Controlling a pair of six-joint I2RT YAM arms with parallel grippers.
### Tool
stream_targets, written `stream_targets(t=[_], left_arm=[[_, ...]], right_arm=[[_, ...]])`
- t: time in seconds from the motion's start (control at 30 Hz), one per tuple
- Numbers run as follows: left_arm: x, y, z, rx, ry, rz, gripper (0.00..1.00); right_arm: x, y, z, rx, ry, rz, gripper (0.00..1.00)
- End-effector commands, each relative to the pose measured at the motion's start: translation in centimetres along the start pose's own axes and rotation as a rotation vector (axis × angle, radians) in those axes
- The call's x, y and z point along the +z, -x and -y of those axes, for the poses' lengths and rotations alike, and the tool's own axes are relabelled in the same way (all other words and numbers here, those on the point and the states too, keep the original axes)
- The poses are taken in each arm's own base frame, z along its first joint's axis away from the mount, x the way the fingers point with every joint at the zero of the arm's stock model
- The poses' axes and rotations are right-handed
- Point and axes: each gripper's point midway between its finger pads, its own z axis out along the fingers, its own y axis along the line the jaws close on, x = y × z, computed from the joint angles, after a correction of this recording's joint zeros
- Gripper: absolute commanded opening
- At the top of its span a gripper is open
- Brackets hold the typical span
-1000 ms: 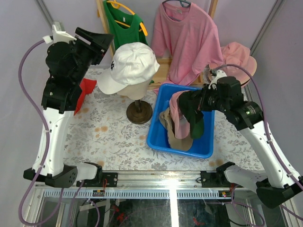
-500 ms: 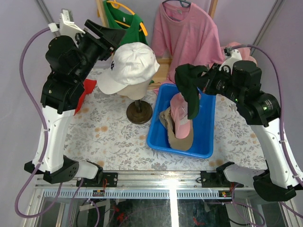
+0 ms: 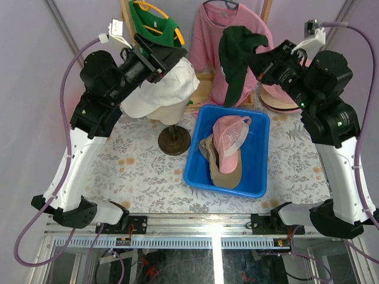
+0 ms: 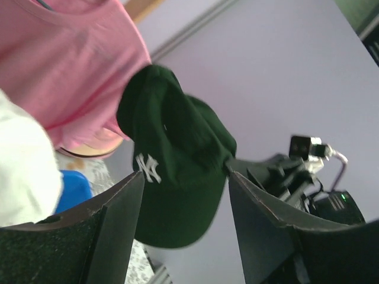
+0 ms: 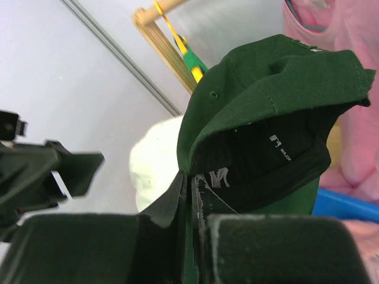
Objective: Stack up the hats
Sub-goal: Pick up the hat from the bin, then stack the hat on the hat.
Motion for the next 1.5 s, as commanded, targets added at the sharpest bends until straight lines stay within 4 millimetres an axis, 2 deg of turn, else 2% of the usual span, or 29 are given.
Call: stream_targets(t=[0.0, 0.17, 0.37, 0.5, 0.6, 0.87, 1.03, 1.23, 1.47], left_arm=[[-1.1, -1.1, 5.7, -0.043, -0.223, -0.029, 0.59], [-1.3, -3.1, 6.6, -0.028, -0.260, -0.046, 0.61], [-1.4, -5.1, 6.2, -0.082, -0.281, -0.055, 0.64], [-2.0, -5.7, 5.9, -0.174, -0.311, -0.038, 0.65], [-2.2, -5.4, 5.8, -0.239, -0.330, -0.002, 0.66], [-1.5, -3.9, 6.4, -0.394, -0.386, 0.090, 0.70], [-1.2, -3.1, 7.5, -0.474, -0.438, 0.133, 0.72], [0.3, -4.2, 7.6, -0.529, -0.448, 0.090, 0.73], [0.8, -3.5, 7.2, -0.550, -0.441, 0.134, 0.74]], right_arm=[[0.6, 6.7, -4.1, 0.074, 0.136, 0.235, 0.00], [1.7, 9.5, -6.0, 0.146, 0.215, 0.334, 0.00], [2.2, 11.5, -7.3, 0.213, 0.292, 0.425, 0.00], [2.1, 12.7, -8.1, 0.262, 0.348, 0.477, 0.00], [1.8, 13.4, -8.9, 0.301, 0.396, 0.502, 0.00], [0.6, 13.7, -9.5, 0.356, 0.455, 0.527, 0.00], [-0.4, 13.7, -9.6, 0.384, 0.490, 0.546, 0.00], [-1.1, 13.8, -10.2, 0.415, 0.541, 0.550, 0.00], [-2.1, 12.9, -10.4, 0.440, 0.580, 0.520, 0.00]])
